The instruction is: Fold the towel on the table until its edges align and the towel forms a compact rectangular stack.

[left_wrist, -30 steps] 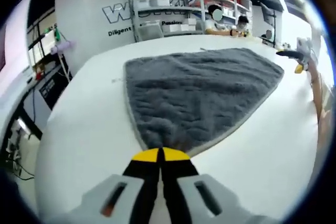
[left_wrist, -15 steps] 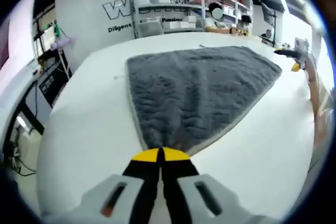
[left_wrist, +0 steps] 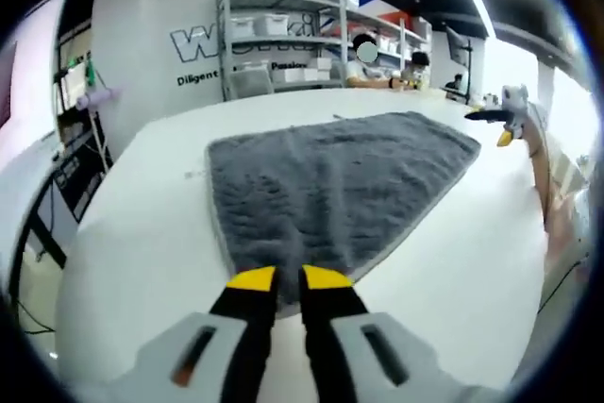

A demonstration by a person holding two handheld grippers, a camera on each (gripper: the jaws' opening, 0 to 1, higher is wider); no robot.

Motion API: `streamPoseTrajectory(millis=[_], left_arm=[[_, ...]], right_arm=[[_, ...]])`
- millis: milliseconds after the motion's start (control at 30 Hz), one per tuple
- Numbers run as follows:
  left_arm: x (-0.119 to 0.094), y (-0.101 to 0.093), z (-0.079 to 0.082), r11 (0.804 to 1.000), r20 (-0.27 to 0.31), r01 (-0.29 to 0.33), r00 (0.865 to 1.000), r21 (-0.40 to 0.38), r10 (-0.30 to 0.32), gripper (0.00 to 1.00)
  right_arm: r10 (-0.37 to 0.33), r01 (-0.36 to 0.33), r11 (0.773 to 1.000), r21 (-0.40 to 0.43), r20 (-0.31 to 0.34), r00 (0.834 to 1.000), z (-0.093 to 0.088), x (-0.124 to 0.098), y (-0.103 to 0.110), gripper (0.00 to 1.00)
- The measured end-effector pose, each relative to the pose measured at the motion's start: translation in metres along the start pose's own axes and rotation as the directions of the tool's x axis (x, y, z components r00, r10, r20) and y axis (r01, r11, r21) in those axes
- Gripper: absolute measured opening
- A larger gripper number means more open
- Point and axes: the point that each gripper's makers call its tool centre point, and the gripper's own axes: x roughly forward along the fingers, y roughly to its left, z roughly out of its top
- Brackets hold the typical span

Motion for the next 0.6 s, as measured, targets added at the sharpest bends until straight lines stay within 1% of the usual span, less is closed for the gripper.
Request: streamPoseTrajectory(millis=[67,100,133,167,200,267,300,367,433,500,600], left_arm=[[-0.001,-0.008,0.007,1.0,0.015,0.015,1.0,0.019,-0.015,0.16],[-0.001,-0.009,0.009,1.0,0.018,0.016,1.0,0.021,-0.017,0.17],[-0.002,-0.01,0.011,1.0,0.025,0.019,0.999,0.023,-0.02,0.2],[-0.002,-0.013,0.017,0.999,0.043,0.024,0.999,0.028,-0.025,0.22],[-0.003,-0.014,0.019,0.999,0.047,0.023,0.999,0.028,-0.024,0.25],[-0.002,-0.018,0.027,0.999,0.069,0.016,0.997,0.032,-0.018,0.32],[0.0,-0.022,0.033,0.999,0.081,0.019,0.996,0.045,-0.022,0.36],[0.004,-0.034,0.037,0.996,0.065,0.053,0.996,0.067,-0.058,0.49],[0.007,-0.043,0.045,0.995,0.07,0.064,0.995,0.082,-0.07,0.61],[0.011,-0.051,0.054,0.993,0.077,0.064,0.994,0.097,-0.071,0.68],[0.016,-0.058,0.061,0.991,0.054,0.063,0.996,0.121,-0.07,0.77]], right_arm=[[-0.002,0.002,1.0,0.006,-0.011,1.0,-0.002,0.0,0.0,0.99],[-0.003,0.003,1.0,0.006,-0.011,1.0,-0.002,-0.001,-0.001,0.99],[-0.005,0.005,1.0,0.006,-0.008,1.0,-0.002,-0.001,-0.001,0.99],[-0.003,0.003,1.0,0.012,-0.001,1.0,0.0,-0.001,-0.001,0.99],[0.0,0.0,1.0,0.014,0.003,1.0,0.0,-0.002,0.0,0.99],[0.004,-0.004,1.0,0.018,0.008,1.0,0.001,-0.002,0.001,0.99],[0.004,-0.005,1.0,0.021,0.01,1.0,0.001,-0.002,0.001,0.99],[0.004,-0.005,1.0,0.026,0.012,1.0,0.001,-0.003,0.0,0.99],[0.004,-0.004,0.999,0.033,0.016,1.0,0.001,-0.004,-0.002,0.99],[0.004,-0.005,0.999,0.035,0.022,1.0,0.002,-0.005,-0.002,0.99],[0.007,-0.008,0.999,0.036,0.033,0.999,0.005,-0.007,-0.002,0.99]])
